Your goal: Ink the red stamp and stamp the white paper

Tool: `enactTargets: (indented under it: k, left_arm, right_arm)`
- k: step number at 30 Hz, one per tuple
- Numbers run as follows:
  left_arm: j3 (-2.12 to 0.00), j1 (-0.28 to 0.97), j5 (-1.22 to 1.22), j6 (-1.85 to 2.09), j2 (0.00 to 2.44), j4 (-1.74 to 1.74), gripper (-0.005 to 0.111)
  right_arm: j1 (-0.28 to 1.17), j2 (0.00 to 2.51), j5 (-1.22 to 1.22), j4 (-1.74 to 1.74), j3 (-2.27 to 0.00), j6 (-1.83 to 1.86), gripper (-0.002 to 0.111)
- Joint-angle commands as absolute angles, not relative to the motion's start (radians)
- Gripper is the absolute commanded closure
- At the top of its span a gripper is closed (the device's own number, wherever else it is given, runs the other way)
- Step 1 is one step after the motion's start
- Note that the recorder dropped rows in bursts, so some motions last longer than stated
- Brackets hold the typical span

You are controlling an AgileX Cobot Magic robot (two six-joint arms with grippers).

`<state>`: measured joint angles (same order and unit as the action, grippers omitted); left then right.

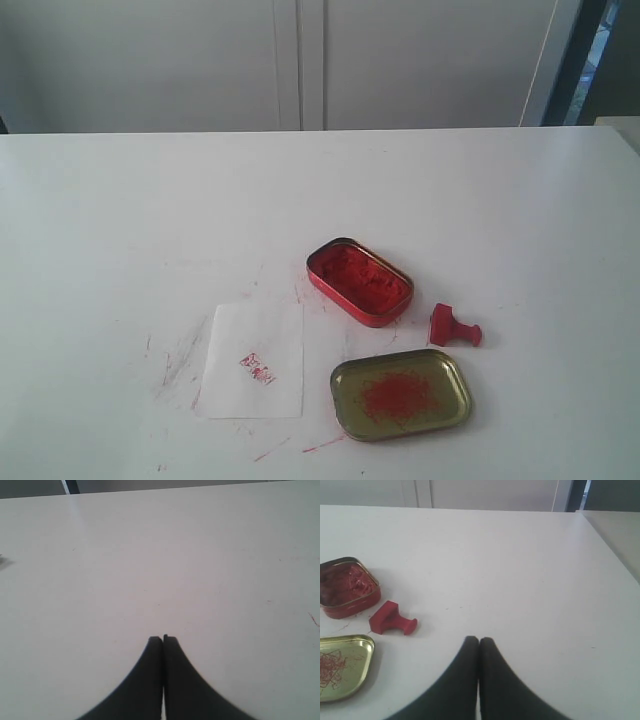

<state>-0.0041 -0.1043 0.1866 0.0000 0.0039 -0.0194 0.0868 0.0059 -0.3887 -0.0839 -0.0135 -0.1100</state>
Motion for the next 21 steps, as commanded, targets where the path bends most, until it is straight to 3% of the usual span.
enactTargets:
  k: [1,21]
  left_arm:
    - [0.000,-0.098,0.186,0.000,0.000,-0.025,0.107]
    - [0.000,-0.098,0.186,0.000,0.000,-0.025,0.107]
  right_arm:
    - [0.079,0.000,-0.350,-0.086,0.000,-0.110,0.108]
    - [0.019,0.000,-0.349,-0.082,0.000,-0.110,0.108]
